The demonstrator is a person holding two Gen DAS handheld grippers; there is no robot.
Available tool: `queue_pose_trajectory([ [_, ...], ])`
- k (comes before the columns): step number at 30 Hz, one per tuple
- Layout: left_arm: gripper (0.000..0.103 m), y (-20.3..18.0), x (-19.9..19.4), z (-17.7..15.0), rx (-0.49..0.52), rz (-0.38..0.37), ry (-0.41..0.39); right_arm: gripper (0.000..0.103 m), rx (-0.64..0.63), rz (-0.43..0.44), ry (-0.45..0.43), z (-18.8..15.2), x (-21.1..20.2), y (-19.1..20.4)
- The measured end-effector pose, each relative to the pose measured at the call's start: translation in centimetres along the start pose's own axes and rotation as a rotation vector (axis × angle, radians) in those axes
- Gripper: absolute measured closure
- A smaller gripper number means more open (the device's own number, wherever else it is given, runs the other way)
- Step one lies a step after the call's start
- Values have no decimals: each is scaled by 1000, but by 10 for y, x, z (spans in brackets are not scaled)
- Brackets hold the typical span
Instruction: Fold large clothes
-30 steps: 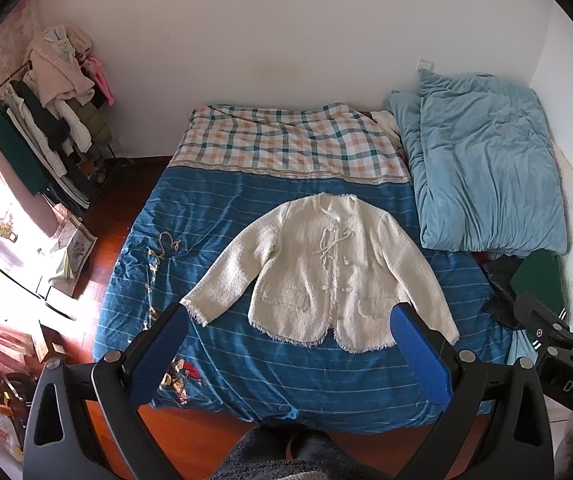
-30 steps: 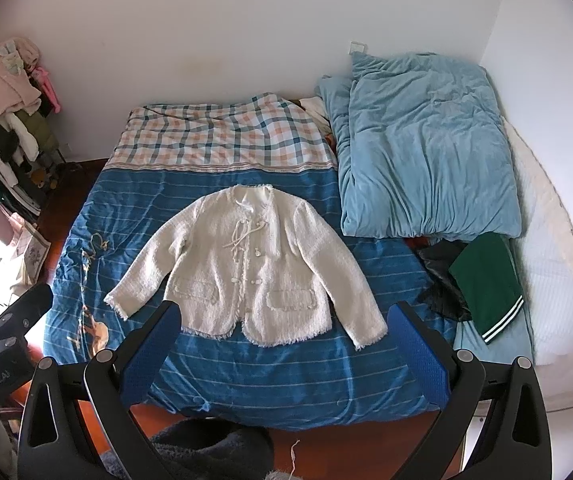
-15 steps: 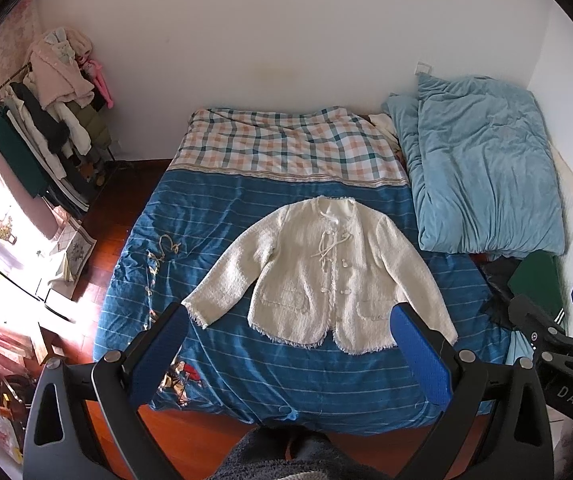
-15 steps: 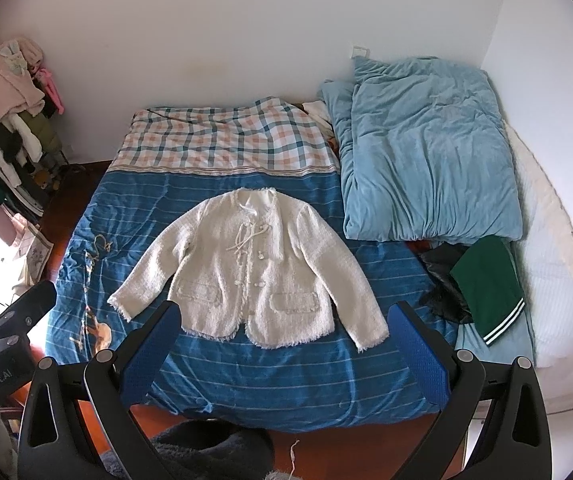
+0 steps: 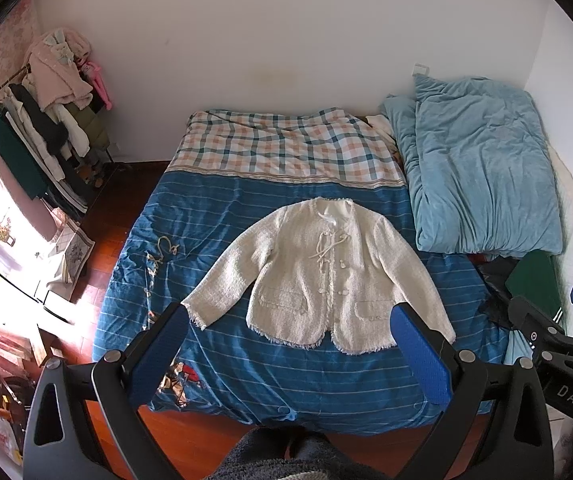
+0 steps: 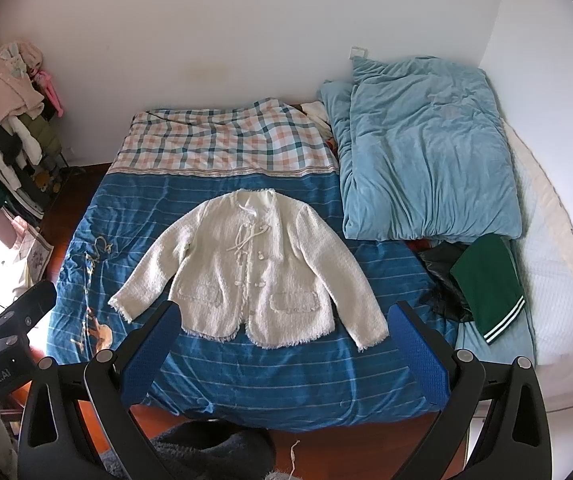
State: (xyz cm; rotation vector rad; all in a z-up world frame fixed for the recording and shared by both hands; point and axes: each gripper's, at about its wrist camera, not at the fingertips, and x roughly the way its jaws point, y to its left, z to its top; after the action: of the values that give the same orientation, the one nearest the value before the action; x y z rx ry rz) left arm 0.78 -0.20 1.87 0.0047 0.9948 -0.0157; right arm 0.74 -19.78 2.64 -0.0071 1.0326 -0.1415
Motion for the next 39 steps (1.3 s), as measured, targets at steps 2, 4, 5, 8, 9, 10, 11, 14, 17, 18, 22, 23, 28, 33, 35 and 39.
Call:
queue_pose_trajectory([
  [2,0,0,0,0,1,-1,2,0,0,1,0,-2,1,-1],
  [4,0,-1,0,0,1,1,0,0,1,3,-1,1,-1,0],
  [5,0,-1,0,0,2,0,1,0,-2,1,-1,-3,0,-1],
  [8,0,-2,-2,1,-2,-2,1,0,0,3,-2,-1,0,-1],
  [9,0,-2,-2,2,-1,-1,1,0,-1,1,-2,-1,0,0],
  [10,0,-2,-3,2,-2,-3,2,0,0,1,-3,-3,0,-1],
  [11,0,-1,-2,1,-2,-4,1,0,1,3,-2,-2,0,-1],
  [14,0,-1,-2,1,-2,-5,1,0,0,2,-4,-4,0,-2],
  [17,0,-2,-3,5,-1,-8,2,0,-2,1,-2,-3,0,-1],
  [18,0,-3,-5,8,-1,-9,2,0,-2,1,-1,-3,-1,-1],
  [22,0,-4,-7,12,0,-10,2,0,-8,0,-1,2,-5,1],
  [23,0,-4,-7,12,0,-9,2,0,-5,2,0,1,-4,0],
  [28,0,-5,-9,14,2,-17,1,0,-5,-1,1,3,-4,1],
  [33,0,-7,-8,15,10,-21,5,0,7,-6,6,1,-1,-6],
  [35,0,-7,-6,12,8,-29,9,0,19,-10,12,3,2,-7],
  [39,0,-3,14,17,21,-1,-23,0,62,-34,14,0,19,-10],
])
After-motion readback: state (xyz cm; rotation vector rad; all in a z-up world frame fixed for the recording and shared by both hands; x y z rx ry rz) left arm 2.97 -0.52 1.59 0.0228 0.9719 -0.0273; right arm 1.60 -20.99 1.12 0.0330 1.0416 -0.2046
